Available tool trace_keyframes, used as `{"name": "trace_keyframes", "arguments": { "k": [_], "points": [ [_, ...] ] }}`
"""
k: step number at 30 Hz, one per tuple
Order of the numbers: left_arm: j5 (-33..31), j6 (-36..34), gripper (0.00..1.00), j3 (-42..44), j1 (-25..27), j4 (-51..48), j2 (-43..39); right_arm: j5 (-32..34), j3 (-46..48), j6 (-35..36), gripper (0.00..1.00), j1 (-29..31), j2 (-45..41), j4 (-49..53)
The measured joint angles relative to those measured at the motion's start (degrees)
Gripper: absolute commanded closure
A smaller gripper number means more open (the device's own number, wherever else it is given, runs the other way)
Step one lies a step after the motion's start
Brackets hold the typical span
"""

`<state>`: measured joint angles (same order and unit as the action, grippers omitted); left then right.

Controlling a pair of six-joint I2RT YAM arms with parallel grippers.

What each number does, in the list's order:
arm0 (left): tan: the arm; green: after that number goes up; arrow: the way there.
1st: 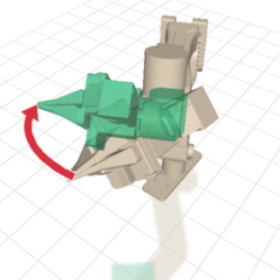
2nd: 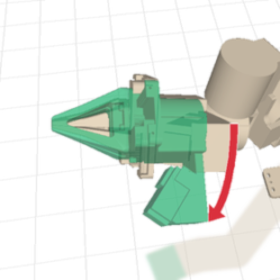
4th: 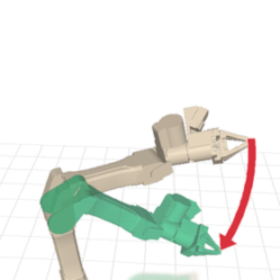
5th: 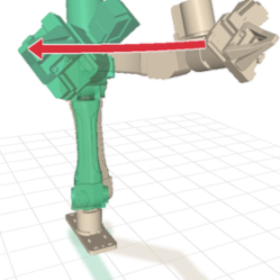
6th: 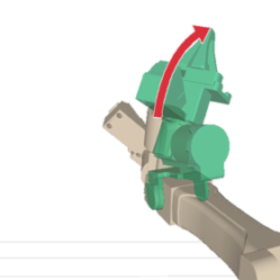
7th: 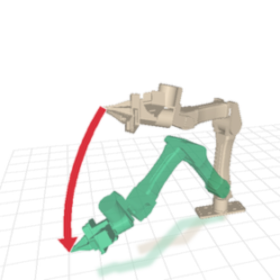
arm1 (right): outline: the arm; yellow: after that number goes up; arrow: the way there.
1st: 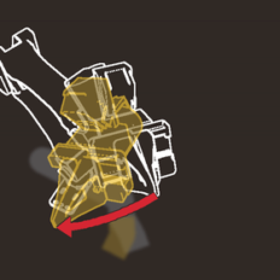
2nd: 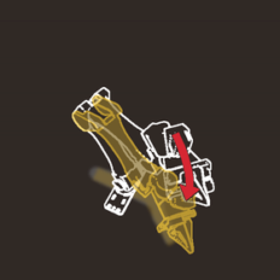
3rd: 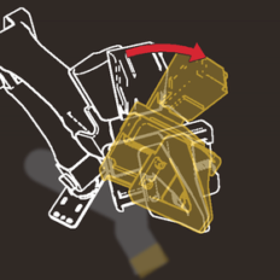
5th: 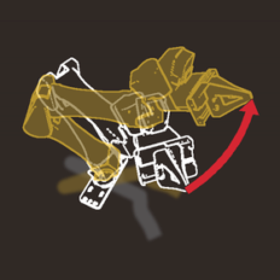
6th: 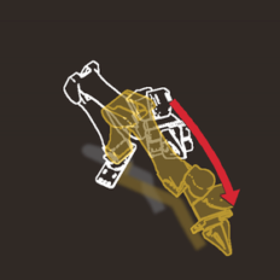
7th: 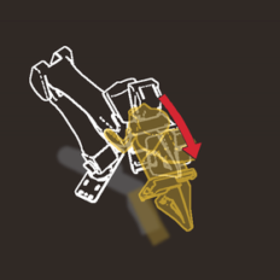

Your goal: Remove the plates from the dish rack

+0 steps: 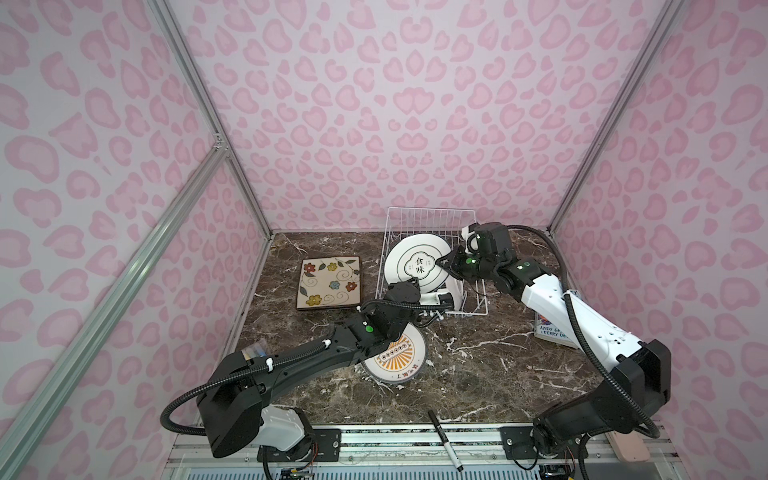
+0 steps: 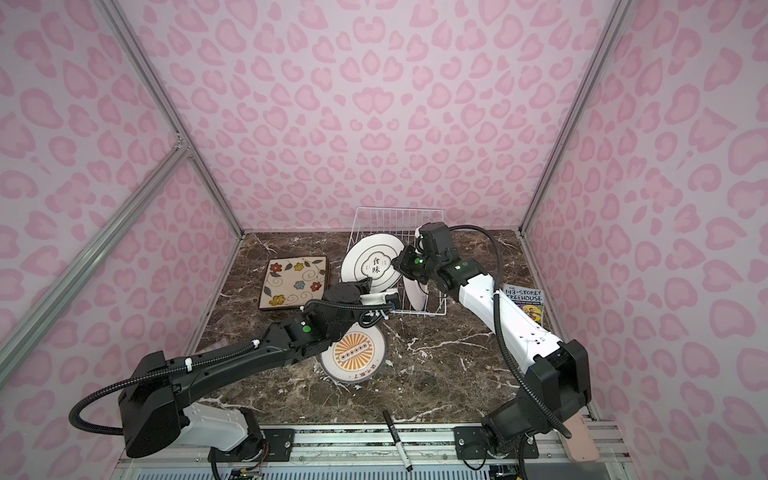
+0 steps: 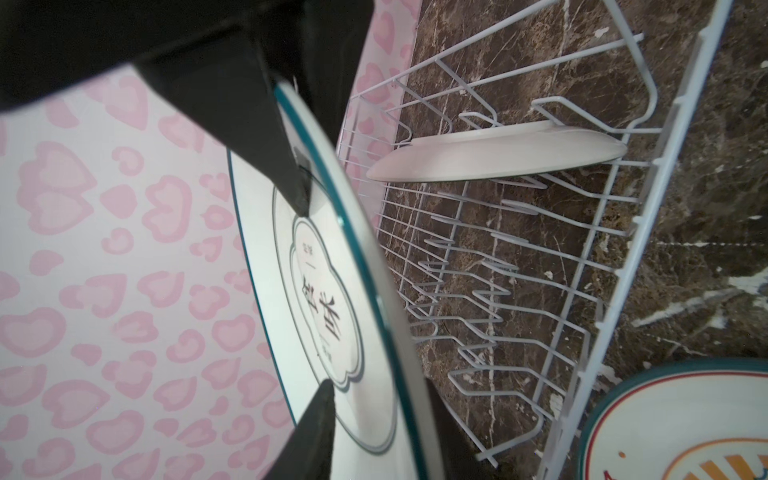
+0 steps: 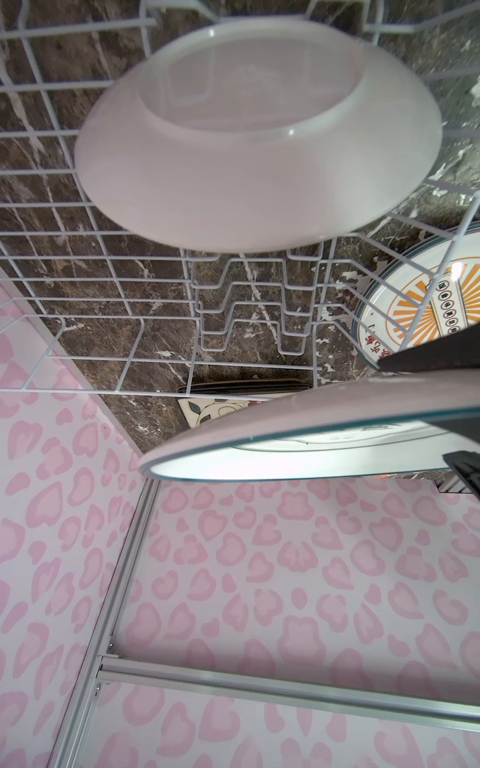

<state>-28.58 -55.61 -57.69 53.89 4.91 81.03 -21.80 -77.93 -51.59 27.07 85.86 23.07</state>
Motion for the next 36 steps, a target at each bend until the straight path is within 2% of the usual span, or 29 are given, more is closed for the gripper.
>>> {"name": "trace_keyframes", "arguments": {
  "k": [5,10,14,15,19,23,28,33,36],
  "points": [
    [-1.01,2.43,0.30,-0.48,0.00,1.20,0.04,0.96,0.98,-0.28,1.00,-0.85,-1.81,-0.04],
    [-1.20,6.60,0.19,-0.48,0.00,0.90,-1.40,2.58,1.81,-0.76,1.00,-2.16,-3.30,-2.01],
    [-0.20,11.74,0.17,-0.46,-0.04,0.83,-4.33,3.87,2.29,-1.33,1.00,-3.50,-4.39,-2.69],
    [0.04,13.07,0.13,-0.46,-0.07,0.81,-5.16,4.09,2.47,-1.33,1.00,-3.82,-4.70,-2.78],
    [1.73,18.80,0.12,-0.37,-0.44,0.81,-8.37,5.46,3.04,-1.33,1.00,-5.22,-5.97,-3.45],
    [4.17,25.83,0.08,-0.04,-2.27,0.39,-12.02,6.16,4.24,-1.05,1.00,-6.82,-8.07,-4.37],
    [10.27,37.46,0.07,-0.09,-8.68,-1.40,-16.57,6.84,6.36,0.22,1.00,-8.22,-10.51,-4.85],
    [23.34,53.68,0.07,-1.75,-20.22,-3.56,-18.03,6.34,8.83,0.94,1.00,-9.20,-11.98,-5.29],
    [31.65,62.10,0.07,-3.65,-25.33,-4.76,-16.50,5.18,10.05,1.68,1.00,-9.33,-12.46,-6.43]
  ]
}}
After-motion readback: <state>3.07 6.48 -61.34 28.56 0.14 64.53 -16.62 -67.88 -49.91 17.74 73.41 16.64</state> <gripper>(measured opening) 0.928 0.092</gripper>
